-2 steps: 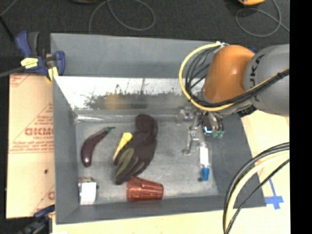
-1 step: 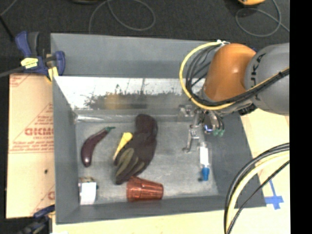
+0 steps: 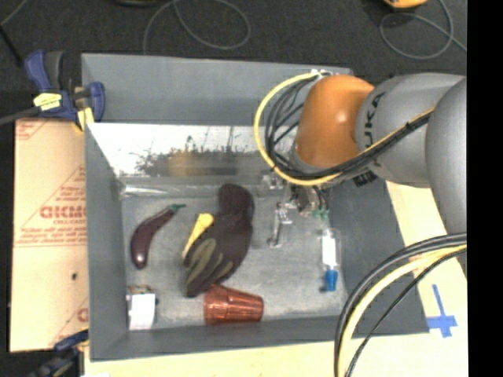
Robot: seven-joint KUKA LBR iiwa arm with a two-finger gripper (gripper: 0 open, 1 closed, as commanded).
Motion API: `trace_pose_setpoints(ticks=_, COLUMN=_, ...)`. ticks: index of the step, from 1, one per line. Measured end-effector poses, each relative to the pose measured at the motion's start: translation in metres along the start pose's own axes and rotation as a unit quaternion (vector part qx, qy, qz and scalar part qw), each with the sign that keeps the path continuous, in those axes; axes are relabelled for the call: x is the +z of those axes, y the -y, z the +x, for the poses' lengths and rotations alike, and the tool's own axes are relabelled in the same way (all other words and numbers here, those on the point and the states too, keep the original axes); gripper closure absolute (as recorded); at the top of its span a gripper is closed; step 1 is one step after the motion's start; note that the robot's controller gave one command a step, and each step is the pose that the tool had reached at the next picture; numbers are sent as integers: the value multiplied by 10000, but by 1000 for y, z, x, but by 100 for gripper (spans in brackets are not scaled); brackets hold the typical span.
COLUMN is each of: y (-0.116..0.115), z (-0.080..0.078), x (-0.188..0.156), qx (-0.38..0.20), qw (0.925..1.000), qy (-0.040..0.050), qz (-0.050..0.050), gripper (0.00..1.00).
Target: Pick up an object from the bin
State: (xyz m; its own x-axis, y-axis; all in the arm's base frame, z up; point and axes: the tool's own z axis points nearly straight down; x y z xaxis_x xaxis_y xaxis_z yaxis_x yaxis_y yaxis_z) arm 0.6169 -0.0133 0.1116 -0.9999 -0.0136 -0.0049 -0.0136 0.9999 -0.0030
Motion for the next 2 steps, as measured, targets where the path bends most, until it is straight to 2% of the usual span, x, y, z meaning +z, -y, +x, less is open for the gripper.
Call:
trace_pose_setpoints(ticks=1, y=-26, z=-10, x=21, qx=-956, qw=9954, qy=7, qz=-17, gripper=0)
trace_pose_setpoints(ticks=2, y=-27, z=-10, x=23, qx=-1329, qw=9911, qy=8, qz=-6, gripper=0)
